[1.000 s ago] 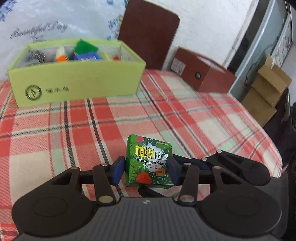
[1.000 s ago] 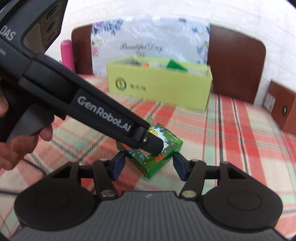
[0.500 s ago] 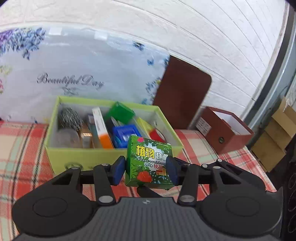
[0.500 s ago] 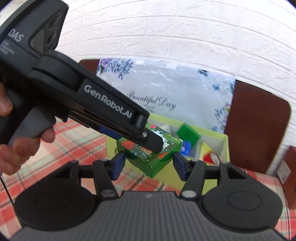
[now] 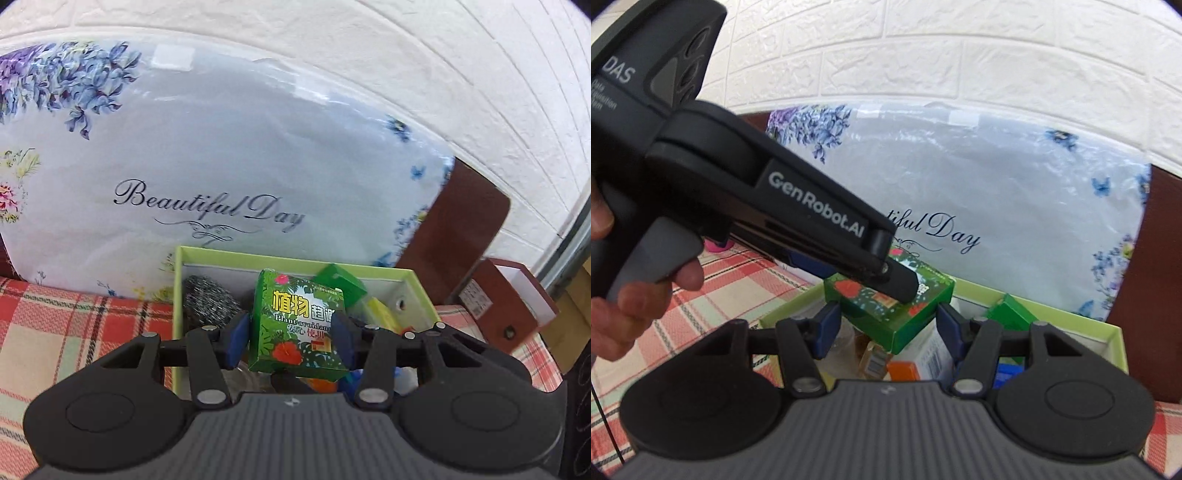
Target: Organize objects
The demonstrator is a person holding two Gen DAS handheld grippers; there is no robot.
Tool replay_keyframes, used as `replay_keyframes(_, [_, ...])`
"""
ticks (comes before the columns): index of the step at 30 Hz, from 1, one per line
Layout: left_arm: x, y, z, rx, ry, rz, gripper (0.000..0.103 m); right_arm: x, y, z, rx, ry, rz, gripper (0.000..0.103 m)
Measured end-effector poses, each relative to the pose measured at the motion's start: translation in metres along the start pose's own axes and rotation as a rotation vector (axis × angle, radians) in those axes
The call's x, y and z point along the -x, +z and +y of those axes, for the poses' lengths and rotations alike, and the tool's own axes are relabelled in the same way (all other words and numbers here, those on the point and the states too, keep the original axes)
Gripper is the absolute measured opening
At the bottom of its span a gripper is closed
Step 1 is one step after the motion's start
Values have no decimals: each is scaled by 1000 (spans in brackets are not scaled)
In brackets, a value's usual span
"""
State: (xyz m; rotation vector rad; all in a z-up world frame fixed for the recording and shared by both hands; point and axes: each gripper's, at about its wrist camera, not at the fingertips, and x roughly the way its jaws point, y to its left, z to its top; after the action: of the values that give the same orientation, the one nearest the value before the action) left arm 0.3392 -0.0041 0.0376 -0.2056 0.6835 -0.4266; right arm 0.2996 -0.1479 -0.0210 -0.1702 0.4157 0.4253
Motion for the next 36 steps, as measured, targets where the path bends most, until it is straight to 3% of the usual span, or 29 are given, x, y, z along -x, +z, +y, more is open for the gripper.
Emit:
replay_keyframes(2, [-4, 0, 7, 11, 7, -15, 54, -12, 1, 1, 5, 3, 8, 57])
replay_keyframes(4, [-7, 0, 14, 37, 11, -28, 68, -22, 2, 2, 8, 10, 23, 59])
replay_keyframes(6, [-6, -1, 16, 51, 48, -43, 78, -27, 0, 3, 13, 5, 33, 71])
replay_keyframes(7, [-5, -3, 17, 43, 67, -52, 80, -26, -2, 3, 15, 0, 32, 74])
replay_keyframes(9, [-2, -5, 17, 19, 94, -60, 80, -22, -5, 3, 19, 1, 28, 89])
replay_keyframes(12, [3, -10, 17, 23, 106, -49, 80, -14, -10, 3, 12, -34, 20, 101])
replay_keyframes(18, [29, -21, 0, -16, 193, -90, 80, 19, -10, -5, -72, -54, -1, 103])
replay_keyframes(25, [77, -46, -46, -114, 422, -180, 83, 69, -12, -14, -120, -119, 29, 103])
replay_keyframes(30, [107, -77, -74, -140, 469, -176, 88, 123, -34, -9, -172, -178, 58, 103])
replay_keyframes(36, [128, -131, -92, -112, 456, -130, 92, 178, -70, 4, -232, -259, 91, 103])
